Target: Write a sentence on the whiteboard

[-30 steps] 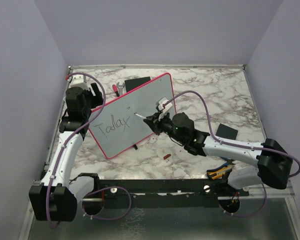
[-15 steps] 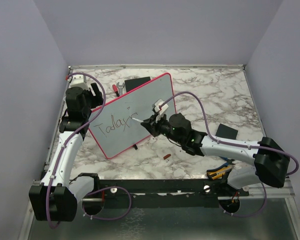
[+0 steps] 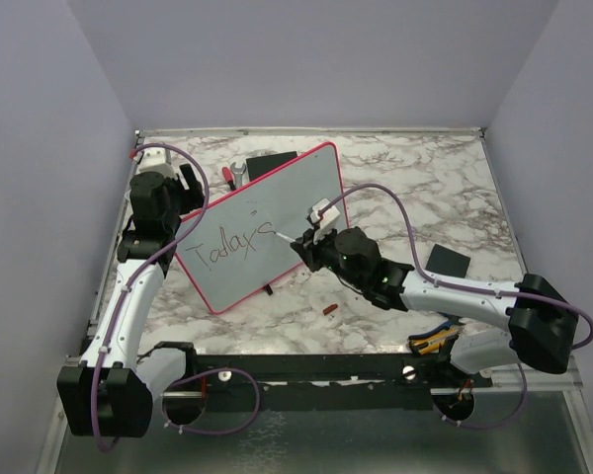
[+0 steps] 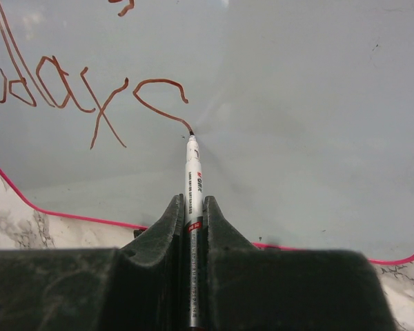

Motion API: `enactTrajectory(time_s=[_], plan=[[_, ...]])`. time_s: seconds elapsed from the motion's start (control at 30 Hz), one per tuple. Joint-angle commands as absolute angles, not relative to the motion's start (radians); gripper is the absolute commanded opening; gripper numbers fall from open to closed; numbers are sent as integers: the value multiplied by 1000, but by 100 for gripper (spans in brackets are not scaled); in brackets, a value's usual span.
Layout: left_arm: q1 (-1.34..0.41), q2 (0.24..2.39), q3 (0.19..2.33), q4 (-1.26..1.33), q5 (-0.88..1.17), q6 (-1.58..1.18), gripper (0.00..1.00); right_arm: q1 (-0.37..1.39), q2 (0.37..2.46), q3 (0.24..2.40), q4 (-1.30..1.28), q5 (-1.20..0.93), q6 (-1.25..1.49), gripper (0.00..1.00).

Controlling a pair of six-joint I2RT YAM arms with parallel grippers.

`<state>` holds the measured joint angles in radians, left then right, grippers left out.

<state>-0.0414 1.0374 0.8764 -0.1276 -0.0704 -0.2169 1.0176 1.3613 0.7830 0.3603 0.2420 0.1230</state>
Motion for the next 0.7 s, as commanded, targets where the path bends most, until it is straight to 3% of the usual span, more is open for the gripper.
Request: enactTrajectory(time_s=[0.0, 0.33, 0.67], plan=[[-44, 1032, 851, -151, -40, -217, 74, 1009, 1385, 760, 322, 253, 112, 0], [-44, 1032, 851, -151, -41, -216, 74, 1037, 1427, 780, 367, 138, 109, 0], [-44, 1031, 851, -151, -41, -216, 74, 1051, 1400, 770, 375, 158, 114, 0]])
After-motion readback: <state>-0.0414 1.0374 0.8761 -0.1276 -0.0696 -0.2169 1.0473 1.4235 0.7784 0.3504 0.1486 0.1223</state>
